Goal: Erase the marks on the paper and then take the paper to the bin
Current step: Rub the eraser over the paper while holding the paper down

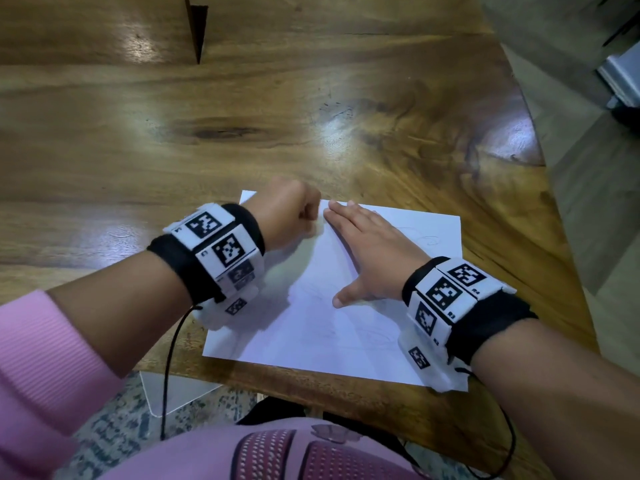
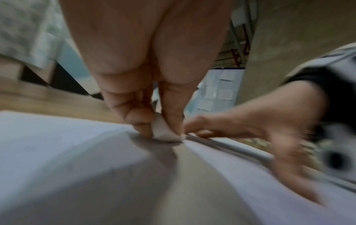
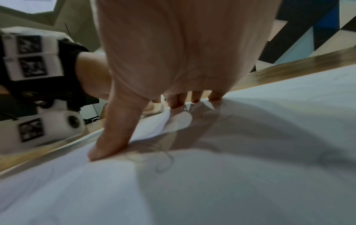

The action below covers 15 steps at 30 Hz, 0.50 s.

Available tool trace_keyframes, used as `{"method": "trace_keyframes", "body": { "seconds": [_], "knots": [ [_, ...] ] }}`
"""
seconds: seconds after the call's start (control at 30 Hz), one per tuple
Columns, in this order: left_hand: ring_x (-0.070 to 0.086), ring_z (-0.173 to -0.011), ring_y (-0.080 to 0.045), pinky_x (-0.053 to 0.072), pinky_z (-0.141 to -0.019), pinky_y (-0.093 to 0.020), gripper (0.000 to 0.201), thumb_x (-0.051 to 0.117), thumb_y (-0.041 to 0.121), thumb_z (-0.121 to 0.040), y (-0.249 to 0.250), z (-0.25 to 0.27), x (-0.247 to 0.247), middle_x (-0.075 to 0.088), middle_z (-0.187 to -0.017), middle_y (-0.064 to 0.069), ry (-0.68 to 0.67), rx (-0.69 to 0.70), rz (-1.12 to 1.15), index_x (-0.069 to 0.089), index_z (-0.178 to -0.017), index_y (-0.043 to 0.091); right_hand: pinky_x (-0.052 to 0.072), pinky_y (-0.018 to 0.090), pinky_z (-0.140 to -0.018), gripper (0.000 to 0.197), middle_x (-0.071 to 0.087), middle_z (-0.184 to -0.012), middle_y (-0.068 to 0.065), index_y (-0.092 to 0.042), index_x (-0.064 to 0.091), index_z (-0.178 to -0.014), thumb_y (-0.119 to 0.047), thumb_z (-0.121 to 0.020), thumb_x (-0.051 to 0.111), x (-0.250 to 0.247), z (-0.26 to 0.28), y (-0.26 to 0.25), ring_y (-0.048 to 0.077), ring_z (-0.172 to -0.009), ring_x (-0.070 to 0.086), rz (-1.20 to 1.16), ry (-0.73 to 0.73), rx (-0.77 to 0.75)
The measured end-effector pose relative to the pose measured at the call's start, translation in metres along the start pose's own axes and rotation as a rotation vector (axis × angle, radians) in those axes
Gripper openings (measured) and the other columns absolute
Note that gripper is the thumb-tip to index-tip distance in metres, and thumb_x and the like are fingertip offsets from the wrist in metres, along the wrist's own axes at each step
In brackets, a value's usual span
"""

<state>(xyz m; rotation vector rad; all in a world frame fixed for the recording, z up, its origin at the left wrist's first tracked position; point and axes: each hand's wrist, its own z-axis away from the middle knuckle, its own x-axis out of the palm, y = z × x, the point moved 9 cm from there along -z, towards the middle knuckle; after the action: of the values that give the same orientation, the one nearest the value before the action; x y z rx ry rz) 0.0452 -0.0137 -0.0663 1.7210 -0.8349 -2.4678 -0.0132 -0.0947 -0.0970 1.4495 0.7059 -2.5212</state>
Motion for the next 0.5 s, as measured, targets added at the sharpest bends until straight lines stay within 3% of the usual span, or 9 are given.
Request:
{"method": "trace_keyframes", "body": {
  "seconds": [0.07,0.1,0.27,0.37,0.43,0.5],
  "knots": [
    [0.047,-0.068,-0.017,0.03,-0.049,-0.011,0.006,0.067,0.013,-0.076,0.005,0.008,0.013,0.053,-0.069,0.001,-0.086,0.057,0.01,0.063,-0.074,0.01,-0.006,0.024,-0.116,0.125,-0.012,-0.158,-0.009,-0.02,-0.004,-0.15,-0.055,-0.062,0.078,-0.001,0.0,0.0,0.011,-0.145,-0.012,-0.007,0.003,0.0],
    [0.047,-0.069,-0.016,0.032,-0.05,-0.012,0.007,0.068,0.013,-0.076,0.003,0.007,0.011,0.053,-0.07,0.002,-0.073,0.049,0.017,0.064,-0.076,0.008,-0.006,0.024,-0.116,0.125,-0.012,-0.158,-0.01,-0.021,-0.004,-0.15,-0.055,-0.062,0.078,-0.001,0.001,0.0,0.01,-0.145,-0.012,-0.009,0.003,0.001],
    [0.047,-0.073,-0.02,0.03,-0.064,-0.025,0.015,0.067,0.017,-0.079,-0.021,-0.003,-0.017,0.054,-0.076,-0.005,0.158,-0.115,0.005,0.063,-0.083,0.003,-0.006,0.025,-0.117,0.126,-0.012,-0.158,-0.01,-0.02,-0.005,-0.15,-0.056,-0.062,0.077,0.001,-0.001,0.001,0.011,-0.145,-0.012,-0.006,-0.004,0.003],
    [0.046,-0.066,-0.018,0.03,-0.057,-0.023,0.014,0.07,0.019,-0.075,-0.018,0.014,0.0,0.053,-0.067,0.001,0.022,-0.061,0.044,0.06,-0.068,0.013,-0.007,0.025,-0.116,0.125,-0.013,-0.158,-0.01,-0.021,-0.005,-0.15,-0.056,-0.063,0.077,0.001,0.0,0.002,0.01,-0.145,-0.012,-0.016,-0.005,0.008],
    [0.044,-0.059,-0.013,0.029,-0.05,-0.013,0.027,0.073,0.021,-0.073,-0.014,0.023,0.013,0.051,-0.061,0.005,-0.117,-0.019,0.051,0.052,-0.056,0.023,-0.007,0.025,-0.116,0.125,-0.013,-0.157,-0.011,-0.021,-0.006,-0.15,-0.055,-0.063,0.077,0.001,0.0,0.001,0.01,-0.144,-0.013,-0.02,-0.007,0.007],
    [0.046,-0.062,-0.015,0.029,-0.052,-0.018,0.015,0.073,0.022,-0.073,-0.018,0.017,0.005,0.055,-0.066,0.003,-0.084,-0.041,0.04,0.061,-0.065,0.018,-0.007,0.025,-0.116,0.125,-0.013,-0.157,-0.01,-0.021,-0.006,-0.15,-0.055,-0.063,0.077,0.001,0.001,0.001,0.01,-0.144,-0.013,-0.022,-0.011,0.006]
  ]
}}
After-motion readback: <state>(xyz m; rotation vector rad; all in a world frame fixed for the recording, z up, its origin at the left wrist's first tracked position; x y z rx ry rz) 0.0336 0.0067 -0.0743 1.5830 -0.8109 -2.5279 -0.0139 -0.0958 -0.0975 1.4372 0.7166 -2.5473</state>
